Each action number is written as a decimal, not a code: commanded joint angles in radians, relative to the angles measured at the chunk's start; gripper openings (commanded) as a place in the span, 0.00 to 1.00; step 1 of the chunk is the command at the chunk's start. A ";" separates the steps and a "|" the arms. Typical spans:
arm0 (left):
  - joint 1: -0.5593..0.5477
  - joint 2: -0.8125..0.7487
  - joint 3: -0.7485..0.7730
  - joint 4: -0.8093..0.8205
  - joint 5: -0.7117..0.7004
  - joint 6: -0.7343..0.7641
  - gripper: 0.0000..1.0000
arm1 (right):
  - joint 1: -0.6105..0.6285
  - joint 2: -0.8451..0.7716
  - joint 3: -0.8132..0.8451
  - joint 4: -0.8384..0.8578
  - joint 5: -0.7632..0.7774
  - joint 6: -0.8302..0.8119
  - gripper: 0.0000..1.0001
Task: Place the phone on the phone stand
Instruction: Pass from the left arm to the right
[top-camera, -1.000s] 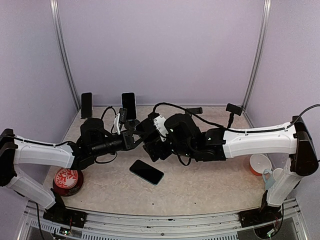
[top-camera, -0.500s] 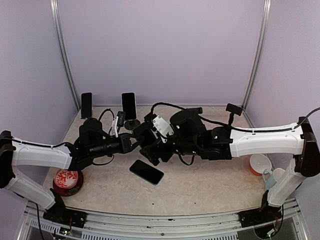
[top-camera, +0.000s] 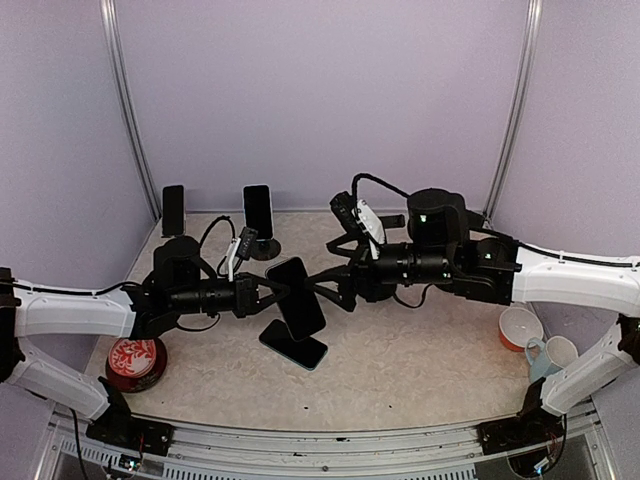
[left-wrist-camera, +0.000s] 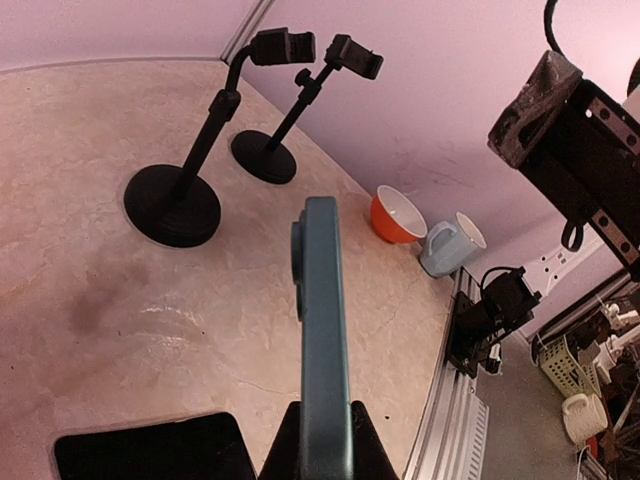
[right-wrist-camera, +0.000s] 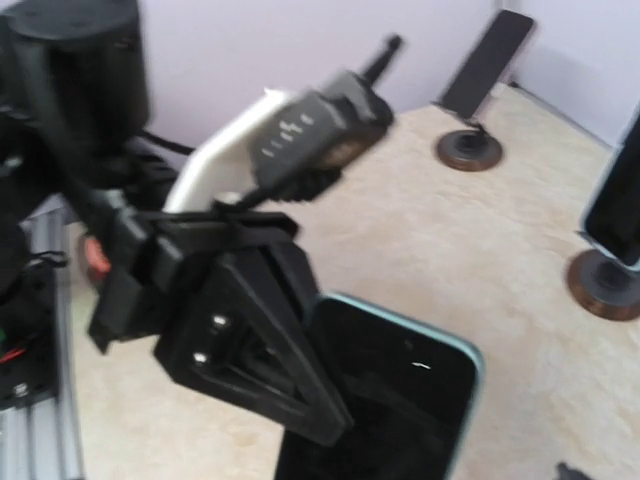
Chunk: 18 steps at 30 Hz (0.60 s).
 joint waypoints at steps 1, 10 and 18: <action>-0.011 -0.022 0.059 -0.011 0.118 0.083 0.00 | -0.017 -0.034 -0.024 0.016 -0.148 -0.025 0.98; -0.059 -0.021 0.091 -0.045 0.245 0.142 0.00 | -0.101 -0.046 -0.042 0.023 -0.325 0.032 0.92; -0.085 -0.014 0.106 -0.041 0.287 0.180 0.00 | -0.120 -0.022 -0.041 0.034 -0.405 0.060 0.88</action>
